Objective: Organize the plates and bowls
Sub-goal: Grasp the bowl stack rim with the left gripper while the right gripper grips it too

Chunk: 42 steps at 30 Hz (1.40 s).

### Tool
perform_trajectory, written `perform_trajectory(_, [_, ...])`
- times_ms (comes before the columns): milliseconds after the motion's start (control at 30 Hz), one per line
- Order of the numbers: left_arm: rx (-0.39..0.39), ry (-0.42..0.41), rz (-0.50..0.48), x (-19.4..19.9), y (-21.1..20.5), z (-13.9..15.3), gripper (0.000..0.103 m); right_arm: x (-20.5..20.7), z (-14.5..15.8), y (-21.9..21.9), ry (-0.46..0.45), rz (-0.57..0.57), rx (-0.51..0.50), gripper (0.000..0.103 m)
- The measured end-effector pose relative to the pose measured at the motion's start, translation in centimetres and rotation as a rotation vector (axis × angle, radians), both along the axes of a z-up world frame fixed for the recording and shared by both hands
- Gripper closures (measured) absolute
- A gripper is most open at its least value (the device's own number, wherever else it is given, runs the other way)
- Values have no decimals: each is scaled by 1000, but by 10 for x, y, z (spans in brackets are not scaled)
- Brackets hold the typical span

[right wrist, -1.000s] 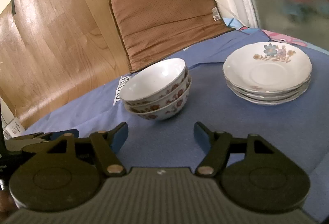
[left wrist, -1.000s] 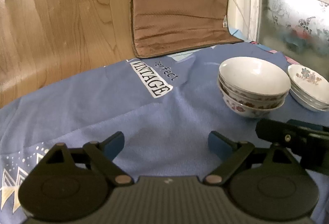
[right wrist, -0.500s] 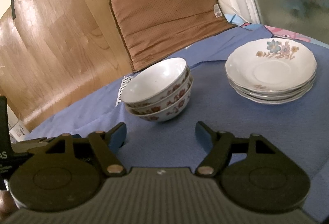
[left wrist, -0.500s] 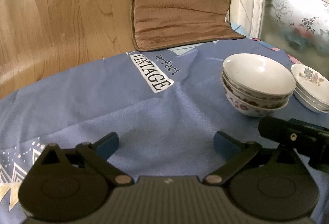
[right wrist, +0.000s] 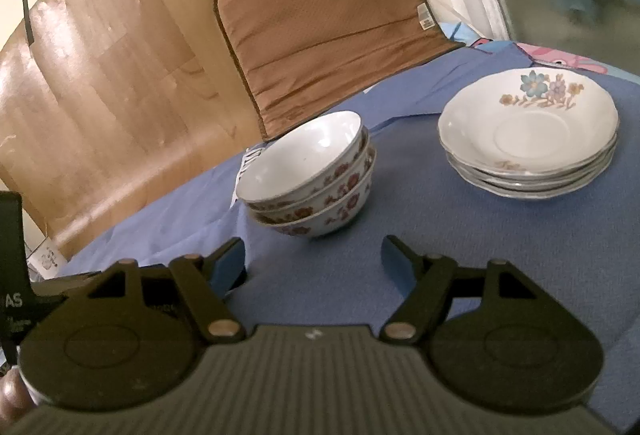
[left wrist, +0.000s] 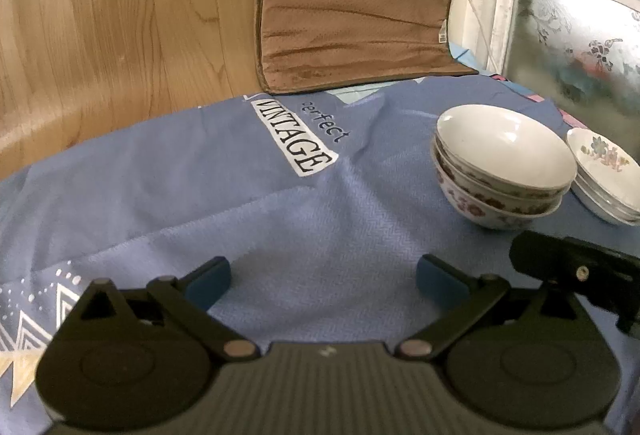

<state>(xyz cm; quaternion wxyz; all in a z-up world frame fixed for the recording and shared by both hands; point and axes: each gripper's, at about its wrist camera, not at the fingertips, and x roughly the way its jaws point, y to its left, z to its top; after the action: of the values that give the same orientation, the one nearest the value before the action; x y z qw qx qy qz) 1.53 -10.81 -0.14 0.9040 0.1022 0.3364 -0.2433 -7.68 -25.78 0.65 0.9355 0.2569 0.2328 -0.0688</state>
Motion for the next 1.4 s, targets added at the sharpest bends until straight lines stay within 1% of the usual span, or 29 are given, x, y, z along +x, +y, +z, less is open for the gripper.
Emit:
perform_trajectory(200, [-5, 10, -5, 3, 1, 0, 0, -8, 8, -3, 23, 40, -27, 26])
perform_trajectory(300, [-3, 15, -12, 4, 1, 1, 0, -13, 20, -13, 14, 65, -23, 26])
perform_trajectory(400, [3, 23, -22, 5, 0, 2, 0, -14, 36, -22, -3, 65, -61, 26])
perform_trajectory(467, [3, 47, -26, 8, 0, 4, 0, -11, 43, -30, -4, 59, -59, 26])
perform_trajectory(500, [-9, 66, -23, 10, 1, 7, 0, -8, 46, -35, 4, 57, -43, 27])
perform_trajectory(533, [-42, 97, -25, 14, 3, 10, 0, -4, 47, -41, 19, 58, -18, 29])
perform_trajectory(567, [-94, 139, -36, 18, 7, 14, 0, 1, 48, -45, 35, 63, 9, 36])
perform_trajectory(600, [-166, 197, -51, 24, 11, 18, 0, 5, 49, -50, 51, 72, 42, 40])
perform_trajectory(700, [-319, 319, -54, 39, 18, 29, 0, 21, 54, -66, 94, 95, 131, 47])
perform_trajectory(767, [-377, 371, -54, 47, 16, 34, 1, 29, 56, -72, 123, 111, 169, 48])
perform_trajectory(800, [-397, 393, -59, 51, 13, 37, 2, 35, 57, -76, 142, 116, 190, 51])
perform_trajectory(833, [-413, 411, -67, 53, 10, 38, 2, 39, 57, -79, 161, 122, 208, 53])
perform_trajectory(900, [-427, 436, -91, 57, 0, 40, 9, 48, 55, -84, 200, 136, 257, 58])
perform_trajectory(933, [-426, 444, -101, 59, -5, 40, 10, 52, 53, -86, 217, 142, 280, 59])
perform_trajectory(967, [-422, 449, -107, 60, -10, 41, 13, 56, 52, -87, 230, 144, 293, 63])
perform_trajectory(1000, [-415, 453, -108, 62, -15, 39, 17, 60, 51, -87, 242, 145, 300, 64])
perform_trajectory(1067, [-406, 474, -95, 68, -21, 35, 24, 65, 51, -87, 253, 142, 294, 64])
perform_trajectory(1133, [-411, 507, -86, 73, -25, 30, 30, 70, 52, -87, 261, 135, 263, 64])
perform_trajectory(1167, [-410, 522, -85, 76, -26, 27, 36, 72, 53, -86, 265, 132, 248, 64])
perform_trajectory(1200, [-405, 536, -83, 78, -28, 23, 39, 74, 53, -88, 272, 129, 242, 64])
perform_trajectory(1267, [-405, 554, -84, 78, -30, 17, 41, 75, 54, -87, 282, 131, 229, 64])
perform_trajectory(1333, [-411, 546, -90, 74, -30, 16, 41, 77, 55, -84, 288, 142, 195, 63])
perform_trajectory(1400, [-419, 556, -96, 73, -30, 15, 41, 76, 55, -82, 298, 153, 170, 63])
